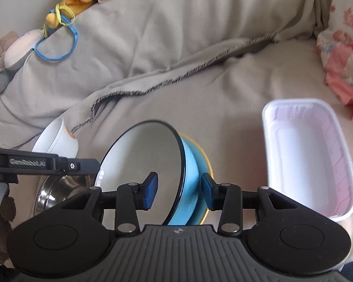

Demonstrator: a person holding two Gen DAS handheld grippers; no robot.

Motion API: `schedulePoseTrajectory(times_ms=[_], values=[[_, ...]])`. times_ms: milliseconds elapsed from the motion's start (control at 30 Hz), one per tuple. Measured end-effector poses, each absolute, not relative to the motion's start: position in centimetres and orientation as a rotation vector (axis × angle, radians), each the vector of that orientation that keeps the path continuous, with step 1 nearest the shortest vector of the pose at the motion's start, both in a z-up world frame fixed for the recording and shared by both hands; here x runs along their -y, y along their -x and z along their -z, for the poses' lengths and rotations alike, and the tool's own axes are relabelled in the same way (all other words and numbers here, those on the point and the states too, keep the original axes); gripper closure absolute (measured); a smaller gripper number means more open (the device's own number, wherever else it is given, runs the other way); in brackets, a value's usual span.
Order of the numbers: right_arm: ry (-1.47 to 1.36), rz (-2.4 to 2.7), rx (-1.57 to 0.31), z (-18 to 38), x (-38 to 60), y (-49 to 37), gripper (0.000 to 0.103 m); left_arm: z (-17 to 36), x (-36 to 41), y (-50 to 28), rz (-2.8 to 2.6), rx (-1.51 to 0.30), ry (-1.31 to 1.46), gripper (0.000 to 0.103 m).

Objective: Organize plates and bowls
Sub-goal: 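Press the blue bowl down into the yellow-rimmed bowl with the right gripper, then open the right gripper and move both grippers to the white orange-printed bowl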

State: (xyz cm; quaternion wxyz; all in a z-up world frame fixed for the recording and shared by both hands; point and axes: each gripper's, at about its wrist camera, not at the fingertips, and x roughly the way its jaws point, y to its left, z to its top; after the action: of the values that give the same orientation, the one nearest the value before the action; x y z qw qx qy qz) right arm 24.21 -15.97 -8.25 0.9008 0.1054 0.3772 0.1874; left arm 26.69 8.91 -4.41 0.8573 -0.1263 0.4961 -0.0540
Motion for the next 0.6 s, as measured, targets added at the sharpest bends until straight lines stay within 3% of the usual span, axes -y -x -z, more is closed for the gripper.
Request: schedulePoseTrajectory(times_ms=[133, 333, 400, 433, 600], values=[[-0.177, -0.316, -0.720, 8.0, 16.5, -24.0, 0.039, 5.9, -8.7, -27.4, 0.136, -1.077, 0.293, 0.079], [-0.293, -0.423, -0.935, 12.1, 16.0, -25.5, 0.039, 7.4, -7.8, -27.9, 0.141, -1.090, 0.293, 0.079], [-0.350, -0.486, -1.011, 13.4, 15.3, -25.8, 0.041, 7.6, -7.8, -27.9, 0.147, -1.083, 0.305, 0.078], [-0.372, -0.515, -1.033, 13.7, 15.0, -26.0, 0.046, 7.5, -7.8, -27.8, 0.153, -1.077, 0.312, 0.076], [-0.346, -0.493, -1.023, 13.4, 14.5, -25.9, 0.048, 7.4, -7.4, -27.5, 0.187, -1.094, 0.311, 0.071]])
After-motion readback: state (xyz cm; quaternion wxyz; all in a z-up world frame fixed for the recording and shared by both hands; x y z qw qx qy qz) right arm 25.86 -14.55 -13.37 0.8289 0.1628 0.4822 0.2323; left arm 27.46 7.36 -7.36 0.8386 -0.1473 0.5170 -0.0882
